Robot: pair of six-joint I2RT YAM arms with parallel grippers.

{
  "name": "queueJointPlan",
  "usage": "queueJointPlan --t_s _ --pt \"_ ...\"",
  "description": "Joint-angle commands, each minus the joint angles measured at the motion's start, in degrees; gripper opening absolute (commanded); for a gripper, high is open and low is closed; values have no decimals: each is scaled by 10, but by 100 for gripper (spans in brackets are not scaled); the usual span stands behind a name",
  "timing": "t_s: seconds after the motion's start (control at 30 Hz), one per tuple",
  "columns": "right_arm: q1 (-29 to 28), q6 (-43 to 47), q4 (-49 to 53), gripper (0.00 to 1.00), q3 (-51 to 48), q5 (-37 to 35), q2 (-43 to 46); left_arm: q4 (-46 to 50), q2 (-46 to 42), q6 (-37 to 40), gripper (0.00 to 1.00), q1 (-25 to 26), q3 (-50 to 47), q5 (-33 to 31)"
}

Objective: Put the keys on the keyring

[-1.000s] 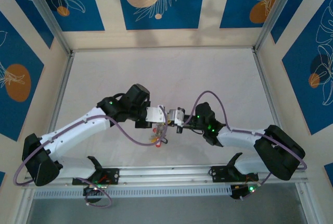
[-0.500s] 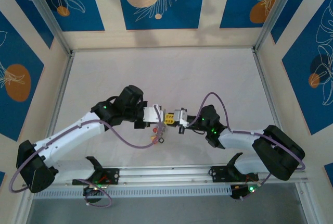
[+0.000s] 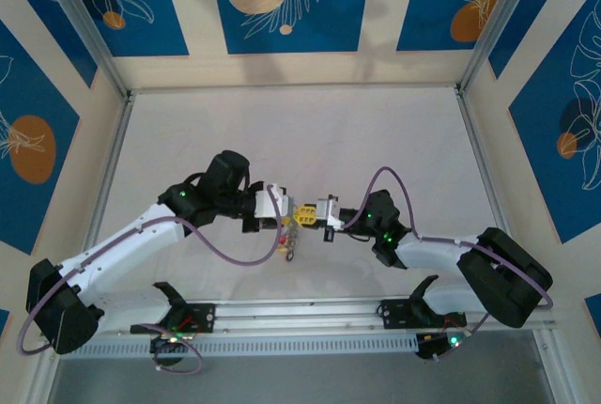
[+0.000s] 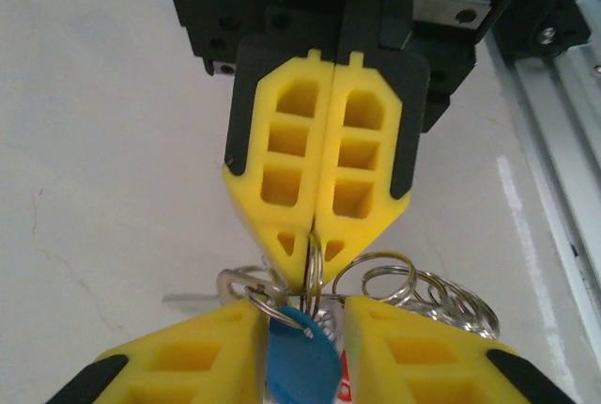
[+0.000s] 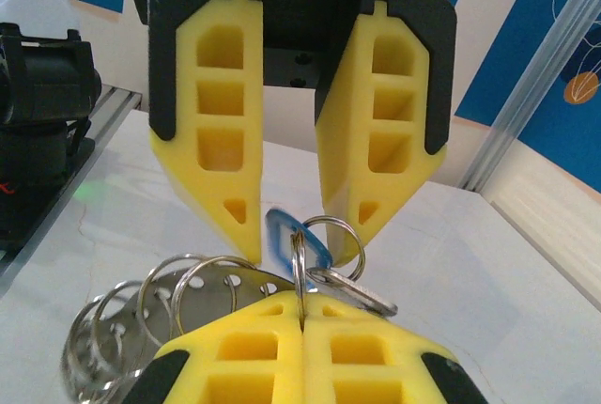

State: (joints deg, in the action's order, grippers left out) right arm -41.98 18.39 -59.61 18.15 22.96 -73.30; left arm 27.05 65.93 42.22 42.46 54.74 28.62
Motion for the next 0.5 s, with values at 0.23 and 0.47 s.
queueJointPlan --t_s 0.23,0.47 --pt "0 -4 -36 0 -5 -7 16 -5 -4 -7 26 -1 -7 4" --pt "1 5 4 0 1 -10 27 -24 -45 -20 35 -22 -33 -52"
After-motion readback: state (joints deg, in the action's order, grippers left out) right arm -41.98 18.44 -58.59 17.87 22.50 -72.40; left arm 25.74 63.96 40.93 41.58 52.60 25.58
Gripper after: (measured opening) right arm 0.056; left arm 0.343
